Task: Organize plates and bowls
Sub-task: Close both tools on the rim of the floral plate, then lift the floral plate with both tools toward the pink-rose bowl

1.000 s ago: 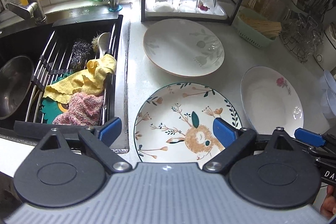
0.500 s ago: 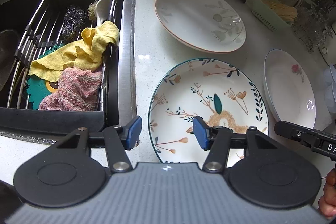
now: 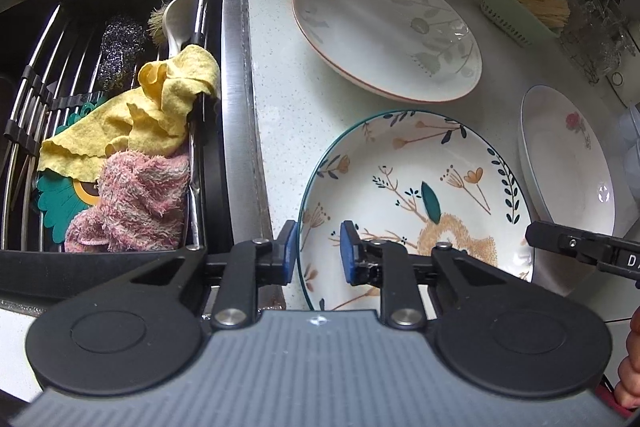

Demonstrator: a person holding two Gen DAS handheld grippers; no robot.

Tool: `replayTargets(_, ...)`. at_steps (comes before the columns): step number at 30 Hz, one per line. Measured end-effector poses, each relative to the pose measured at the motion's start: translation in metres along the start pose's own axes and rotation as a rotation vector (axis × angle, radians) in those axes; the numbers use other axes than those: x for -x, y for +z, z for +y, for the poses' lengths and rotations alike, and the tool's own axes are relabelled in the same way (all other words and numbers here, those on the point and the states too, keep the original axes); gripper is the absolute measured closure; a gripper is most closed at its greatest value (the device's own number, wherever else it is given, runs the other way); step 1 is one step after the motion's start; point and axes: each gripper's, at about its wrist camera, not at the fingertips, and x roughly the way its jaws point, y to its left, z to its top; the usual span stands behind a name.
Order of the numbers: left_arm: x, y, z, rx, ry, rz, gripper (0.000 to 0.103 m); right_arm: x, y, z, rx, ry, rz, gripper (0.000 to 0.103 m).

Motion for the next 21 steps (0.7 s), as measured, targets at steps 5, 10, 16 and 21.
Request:
replayTargets(5,-0.006,0.004,0.002,-0.032,-0.009,-0.003,0.079,-0.011,0.0,-0.003,-0.026,0.006,0.028,0.087)
replayTargets(10,-0.008,0.004,0.0,-0.096,-0.039,-0.022,0.079,-0.015,0.001,-0.004,-0.02,0.002,0.022,0.086)
replayTargets(16,-0.008,0.007,0.009,-0.047,-0.097,-0.017,0.077,-0.015,0.002,-0.004,-0.028,0.007,0.017,0.086)
replayTargets(21,-0.004,0.008,0.012,-0.015,-0.157,0.012,0.077,-0.009,0.003,-0.006,-0.067,0.005,0.026,0.086)
